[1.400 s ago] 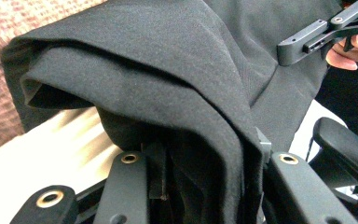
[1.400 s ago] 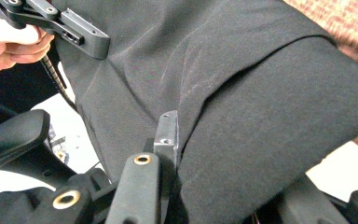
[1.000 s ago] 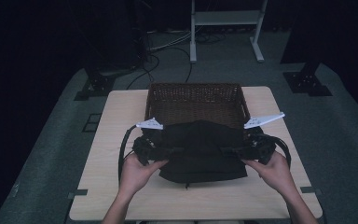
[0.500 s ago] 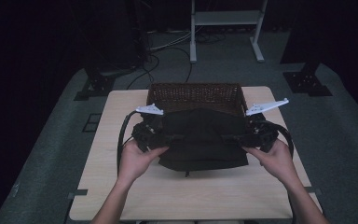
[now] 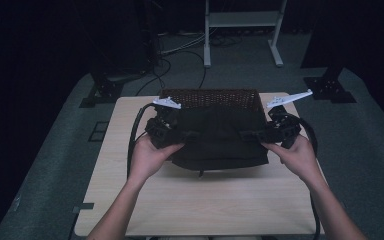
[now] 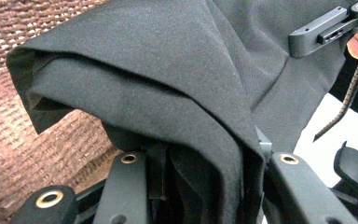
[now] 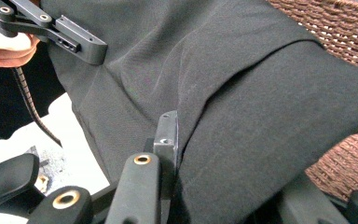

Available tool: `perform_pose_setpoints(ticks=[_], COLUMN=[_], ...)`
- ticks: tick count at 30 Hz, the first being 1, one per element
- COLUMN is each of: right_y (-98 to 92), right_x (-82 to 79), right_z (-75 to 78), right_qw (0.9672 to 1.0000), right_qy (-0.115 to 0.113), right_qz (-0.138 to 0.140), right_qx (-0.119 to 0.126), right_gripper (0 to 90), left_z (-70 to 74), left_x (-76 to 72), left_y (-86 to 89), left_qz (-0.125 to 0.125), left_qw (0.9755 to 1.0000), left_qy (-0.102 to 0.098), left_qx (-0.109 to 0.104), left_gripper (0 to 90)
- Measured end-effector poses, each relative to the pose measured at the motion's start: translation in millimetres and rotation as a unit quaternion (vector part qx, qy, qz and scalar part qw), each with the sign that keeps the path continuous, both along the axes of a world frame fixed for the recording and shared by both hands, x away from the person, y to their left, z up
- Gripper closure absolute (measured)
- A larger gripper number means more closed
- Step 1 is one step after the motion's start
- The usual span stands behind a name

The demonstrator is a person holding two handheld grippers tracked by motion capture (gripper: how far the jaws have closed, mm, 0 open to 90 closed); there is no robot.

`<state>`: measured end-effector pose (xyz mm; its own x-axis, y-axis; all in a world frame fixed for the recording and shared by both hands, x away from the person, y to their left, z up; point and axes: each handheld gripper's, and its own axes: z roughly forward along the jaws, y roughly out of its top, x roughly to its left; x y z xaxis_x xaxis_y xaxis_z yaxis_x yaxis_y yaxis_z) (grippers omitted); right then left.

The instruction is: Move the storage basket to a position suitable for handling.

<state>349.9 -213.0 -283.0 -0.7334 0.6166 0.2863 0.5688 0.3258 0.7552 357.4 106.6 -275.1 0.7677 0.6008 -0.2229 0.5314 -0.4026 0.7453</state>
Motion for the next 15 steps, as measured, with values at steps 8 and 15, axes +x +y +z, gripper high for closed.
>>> perform_pose_setpoints(ticks=[8, 15], right_y=[-0.5, 4.0], right_x=[9.0, 17.0], right_z=[12.6, 25.1], right_qw=[1.0000, 0.9999], right_qy=[-0.006, -0.012], right_qz=[-0.002, -0.004], right_qx=[-0.004, -0.011], right_gripper=[68.6, 68.6], left_z=[9.4, 14.2], left_x=[11.9, 24.7], left_y=[-2.9, -1.1], left_qz=[0.000, 0.004], left_qw=[1.0000, 0.9999], left_qy=[0.002, 0.004], left_qx=[0.008, 0.015], left_gripper=[62.1, 62.1])
